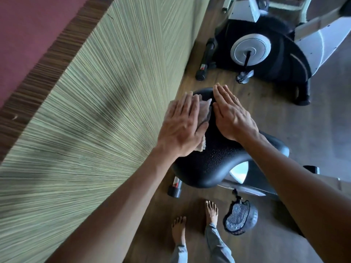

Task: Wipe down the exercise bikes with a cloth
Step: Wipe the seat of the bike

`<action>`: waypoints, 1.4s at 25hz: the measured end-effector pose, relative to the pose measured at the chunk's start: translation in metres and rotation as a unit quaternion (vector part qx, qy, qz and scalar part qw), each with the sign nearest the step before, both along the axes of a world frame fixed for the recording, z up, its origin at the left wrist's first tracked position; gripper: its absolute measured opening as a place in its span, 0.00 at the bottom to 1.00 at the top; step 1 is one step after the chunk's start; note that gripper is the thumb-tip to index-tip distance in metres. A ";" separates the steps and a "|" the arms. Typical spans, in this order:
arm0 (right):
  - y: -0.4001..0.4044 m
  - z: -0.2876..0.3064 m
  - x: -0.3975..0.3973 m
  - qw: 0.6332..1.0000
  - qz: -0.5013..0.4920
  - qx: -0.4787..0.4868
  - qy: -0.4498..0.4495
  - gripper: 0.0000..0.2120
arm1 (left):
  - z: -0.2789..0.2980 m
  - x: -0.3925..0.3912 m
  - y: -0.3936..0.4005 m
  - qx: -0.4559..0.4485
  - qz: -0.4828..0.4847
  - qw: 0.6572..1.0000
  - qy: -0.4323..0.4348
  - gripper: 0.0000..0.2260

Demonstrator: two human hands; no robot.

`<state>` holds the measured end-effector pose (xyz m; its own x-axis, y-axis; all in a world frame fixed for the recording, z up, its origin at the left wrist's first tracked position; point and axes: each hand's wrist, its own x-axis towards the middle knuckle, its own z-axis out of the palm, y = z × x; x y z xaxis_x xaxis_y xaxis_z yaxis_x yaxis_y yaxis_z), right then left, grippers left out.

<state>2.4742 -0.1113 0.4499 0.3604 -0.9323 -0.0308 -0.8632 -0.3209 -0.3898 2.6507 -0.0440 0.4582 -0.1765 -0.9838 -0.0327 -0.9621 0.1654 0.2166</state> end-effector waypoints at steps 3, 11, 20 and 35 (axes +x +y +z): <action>-0.001 -0.001 -0.003 1.000 0.007 0.001 -0.002 0.27 | 0.001 0.018 -0.014 0.028 0.038 0.996 0.075 0.33; 0.000 0.004 -0.001 1.000 0.002 0.006 -0.008 0.26 | -0.002 0.014 0.027 -0.006 -0.041 0.999 0.000 0.34; 0.002 0.004 0.000 1.000 -0.003 0.013 -0.008 0.27 | -0.004 -0.003 0.066 -0.054 -0.012 0.998 0.005 0.30; 0.004 0.008 -0.001 0.999 0.009 0.027 -0.016 0.26 | -0.003 -0.004 0.055 -0.087 0.123 0.985 0.080 0.27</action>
<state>2.4728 -0.1073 0.4583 0.3790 -0.9228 -0.0688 -0.8440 -0.3143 -0.4345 2.6465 0.0106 0.4551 0.0786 -0.9856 0.1496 -0.9334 -0.0201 0.3584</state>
